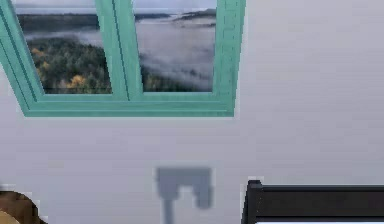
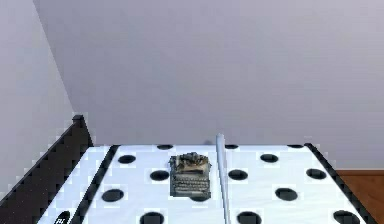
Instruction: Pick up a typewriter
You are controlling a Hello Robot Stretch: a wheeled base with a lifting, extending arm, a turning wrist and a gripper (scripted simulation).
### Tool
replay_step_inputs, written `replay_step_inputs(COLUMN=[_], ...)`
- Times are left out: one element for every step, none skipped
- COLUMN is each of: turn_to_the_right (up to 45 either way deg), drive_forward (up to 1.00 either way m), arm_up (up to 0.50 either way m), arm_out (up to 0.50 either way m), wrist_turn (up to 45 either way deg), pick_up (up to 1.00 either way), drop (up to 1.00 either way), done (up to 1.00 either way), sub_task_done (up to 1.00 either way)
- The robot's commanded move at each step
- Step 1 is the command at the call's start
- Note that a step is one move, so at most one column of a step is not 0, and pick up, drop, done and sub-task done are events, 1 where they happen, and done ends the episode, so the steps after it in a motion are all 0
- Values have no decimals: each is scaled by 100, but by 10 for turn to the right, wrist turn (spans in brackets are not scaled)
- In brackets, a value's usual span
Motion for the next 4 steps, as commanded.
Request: replay_step_inputs(turn_to_the_right=[0,0,0,0], drive_forward=[0,0,0,0], arm_up=[50,2,0,0], arm_out=[0,0,44,0], wrist_turn=[0,0,0,450], pick_up=[0,0,0,0], drop=[0,0,0,0], done=[0,0,0,0], sub_task_done=[0,0,0,0])
